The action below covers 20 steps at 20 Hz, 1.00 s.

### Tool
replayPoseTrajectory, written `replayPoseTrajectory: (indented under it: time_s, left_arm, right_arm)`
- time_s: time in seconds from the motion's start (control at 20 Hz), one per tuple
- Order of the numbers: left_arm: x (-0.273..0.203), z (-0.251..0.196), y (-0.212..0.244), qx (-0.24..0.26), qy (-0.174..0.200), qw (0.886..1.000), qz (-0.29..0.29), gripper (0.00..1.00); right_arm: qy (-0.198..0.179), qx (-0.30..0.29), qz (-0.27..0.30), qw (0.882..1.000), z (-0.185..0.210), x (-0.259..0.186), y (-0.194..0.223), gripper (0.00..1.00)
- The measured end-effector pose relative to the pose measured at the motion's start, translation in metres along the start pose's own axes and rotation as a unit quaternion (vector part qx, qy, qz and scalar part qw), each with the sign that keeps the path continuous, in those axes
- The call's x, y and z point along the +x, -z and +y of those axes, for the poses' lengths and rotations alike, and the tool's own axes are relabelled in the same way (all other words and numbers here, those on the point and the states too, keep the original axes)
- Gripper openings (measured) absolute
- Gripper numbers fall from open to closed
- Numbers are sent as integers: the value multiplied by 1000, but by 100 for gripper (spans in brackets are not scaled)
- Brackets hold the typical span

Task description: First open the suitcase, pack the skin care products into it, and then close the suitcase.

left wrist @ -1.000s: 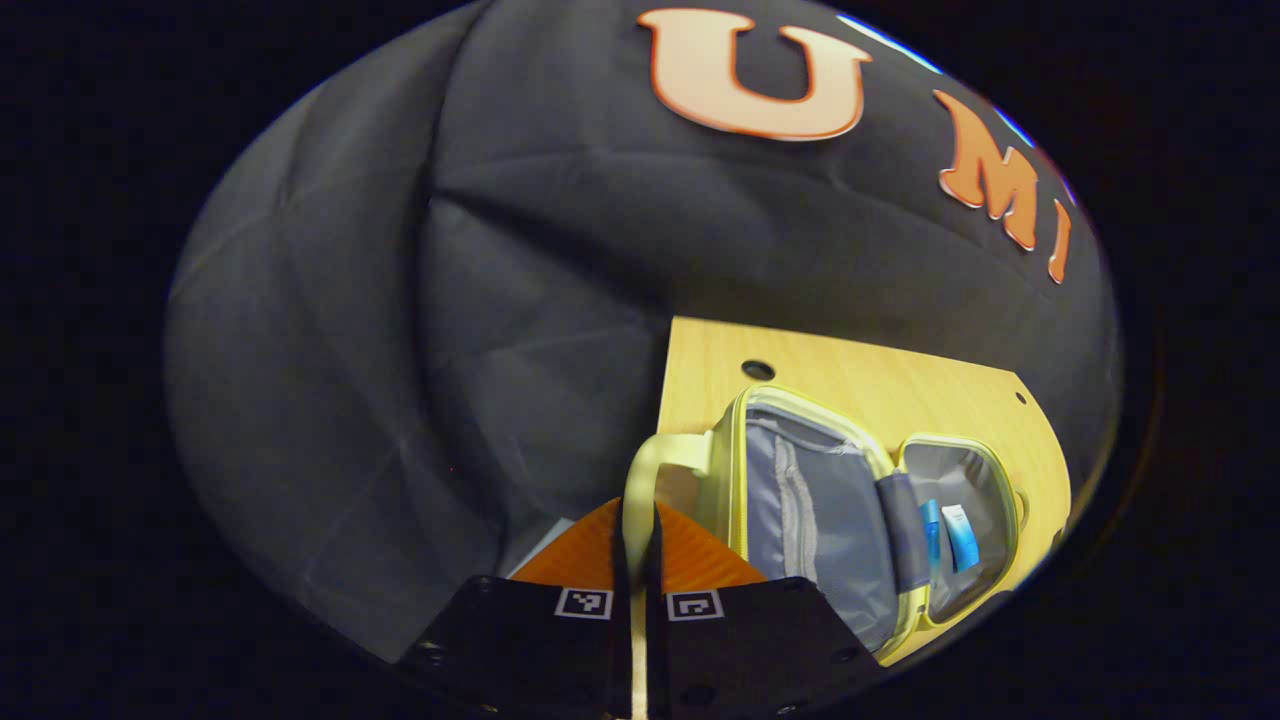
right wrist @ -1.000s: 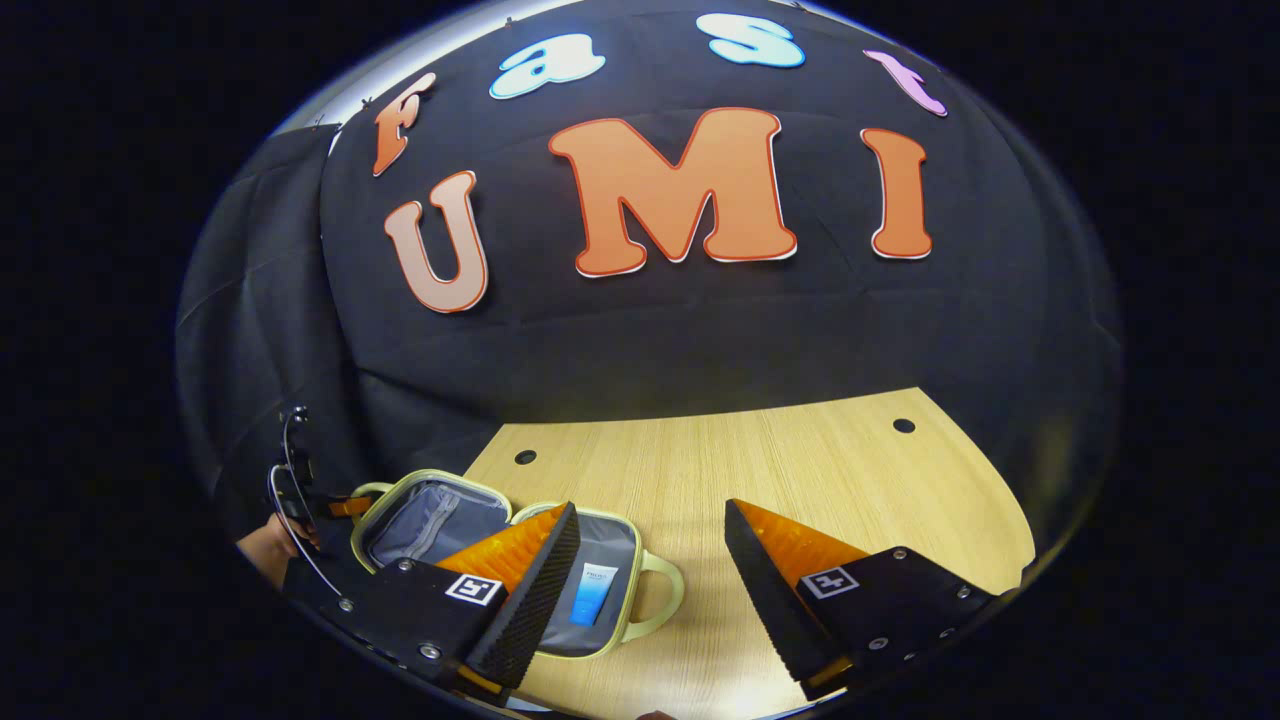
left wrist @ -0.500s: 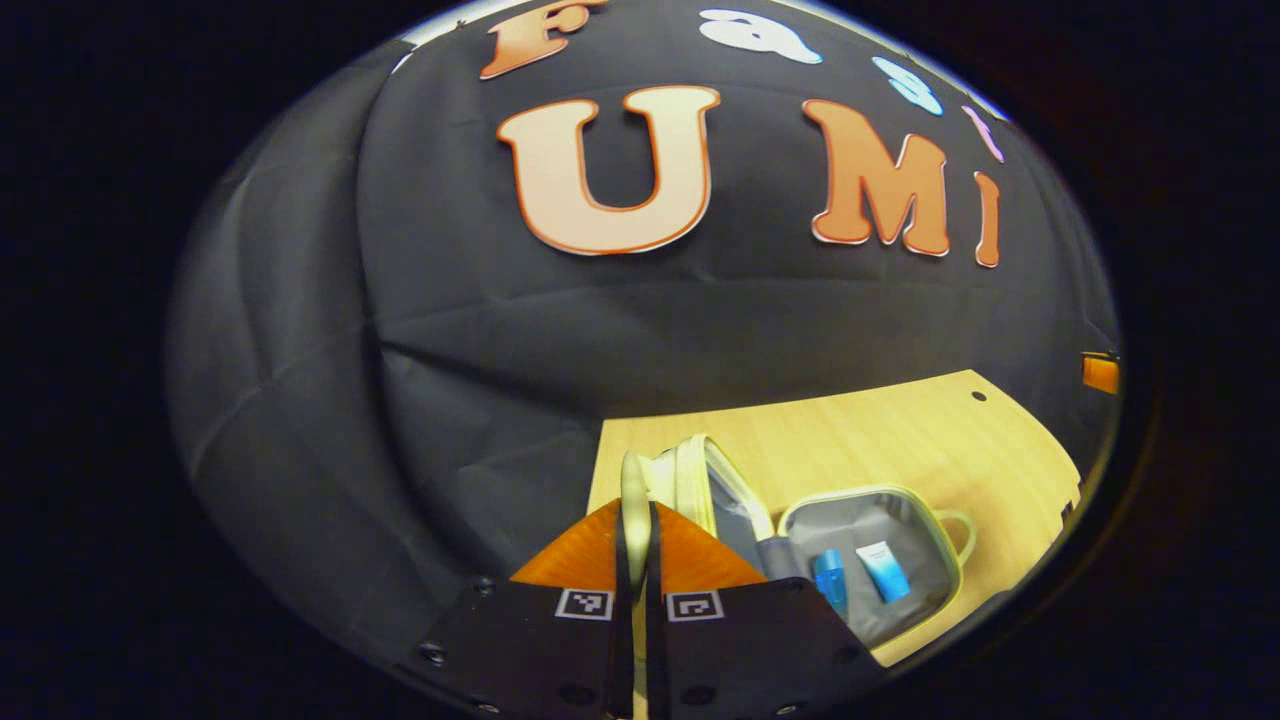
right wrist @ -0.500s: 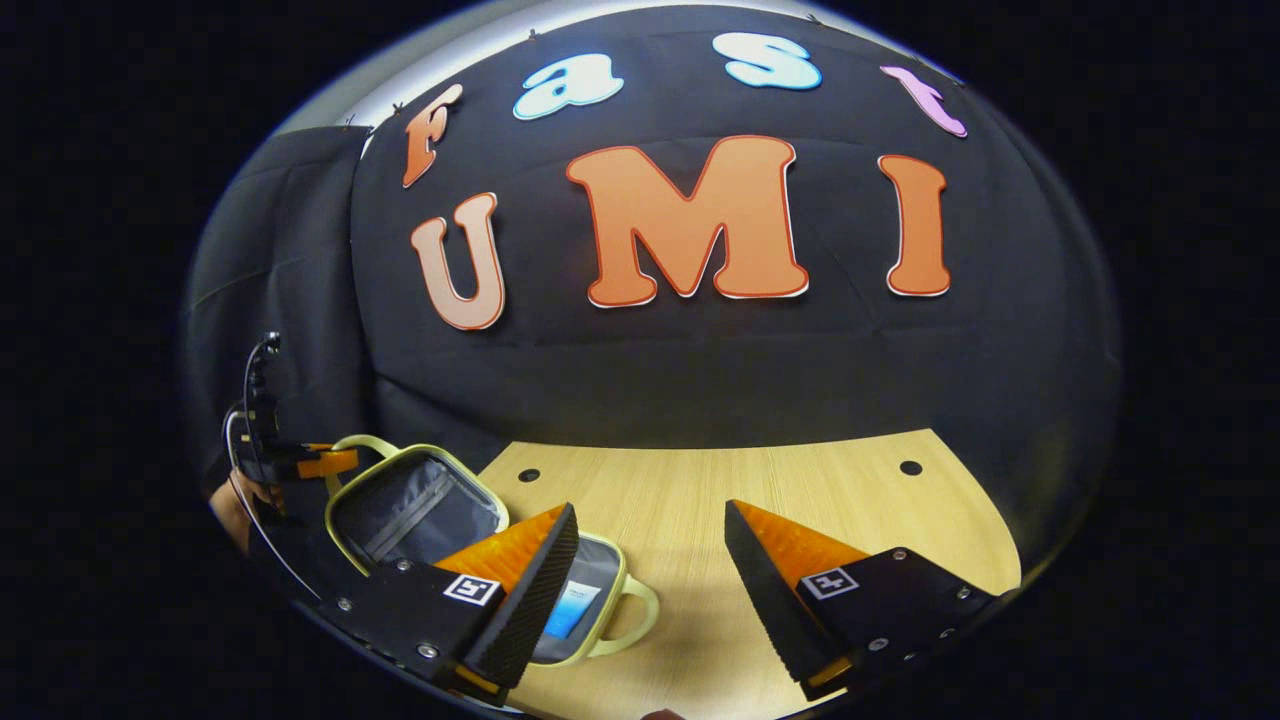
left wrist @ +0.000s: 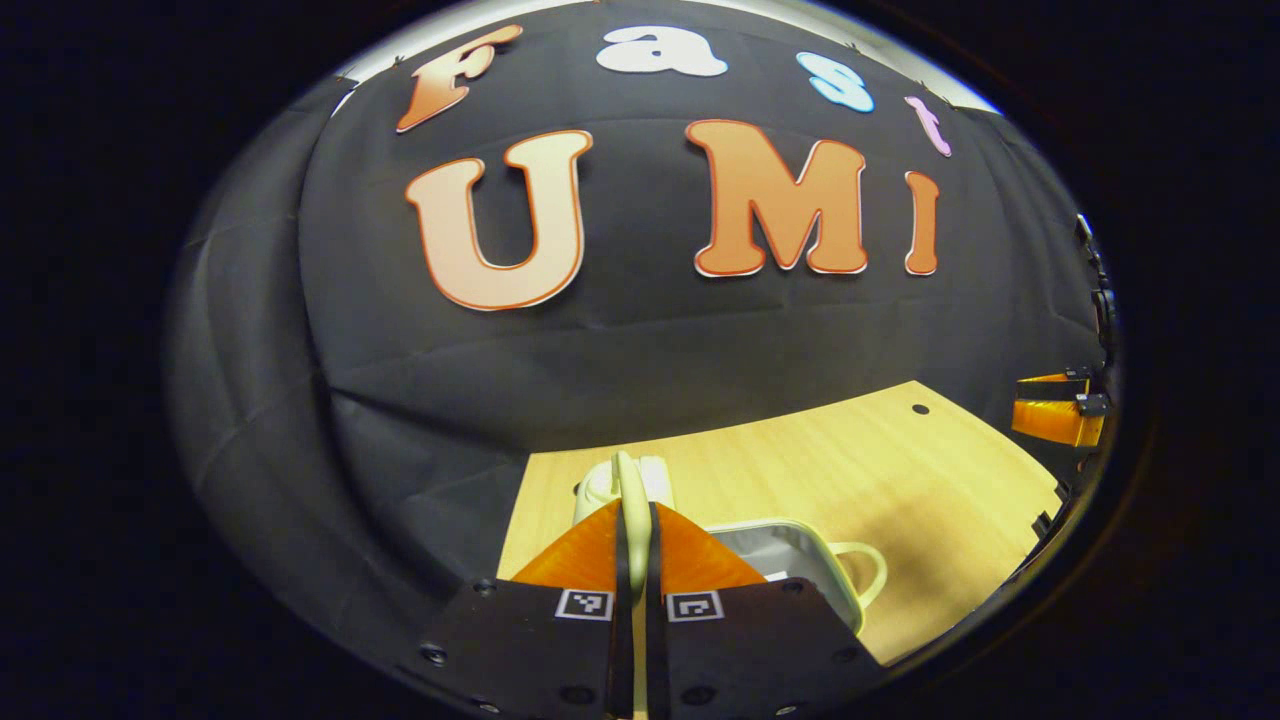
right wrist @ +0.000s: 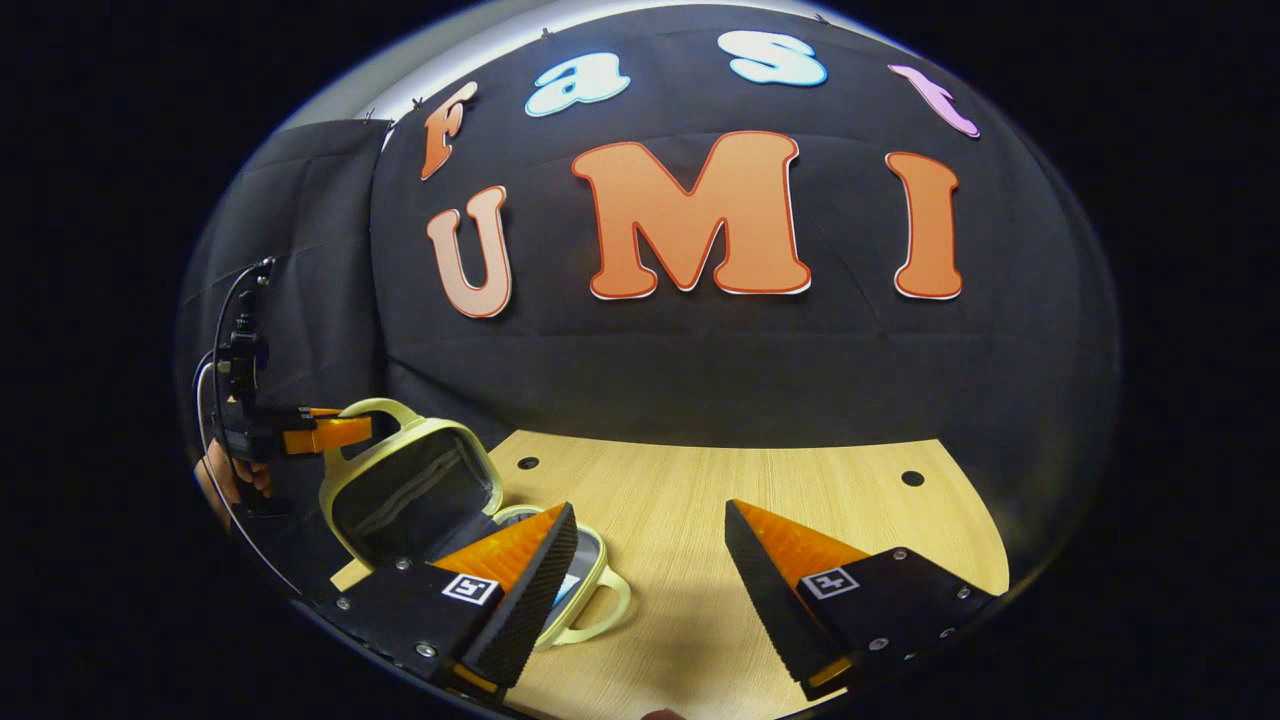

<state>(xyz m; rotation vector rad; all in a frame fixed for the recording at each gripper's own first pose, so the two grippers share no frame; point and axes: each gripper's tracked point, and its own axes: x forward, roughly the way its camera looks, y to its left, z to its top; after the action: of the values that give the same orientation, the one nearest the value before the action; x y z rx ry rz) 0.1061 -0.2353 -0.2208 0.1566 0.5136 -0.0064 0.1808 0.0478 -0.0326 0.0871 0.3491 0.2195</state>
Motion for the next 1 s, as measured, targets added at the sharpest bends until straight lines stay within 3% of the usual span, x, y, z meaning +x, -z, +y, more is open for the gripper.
replayPoseTrajectory:
  time_s: [0.5, 0.75, 1.0]
  left_arm:
    - [13, -114, 11, -15, 50, 999, 8, 5]
    - [25, -164, 29, -59, 75, 995, 14, 5]
    - [40, -201, 53, -51, 85, 994, 37, 5]
  right_arm:
    - [-20, -14, 13, 1000, -29, 1, 23, 94]
    - [-8, -11, 17, 1000, -56, 2, 36, 94]
    - [1, -16, 20, 1000, -75, -3, 44, 94]
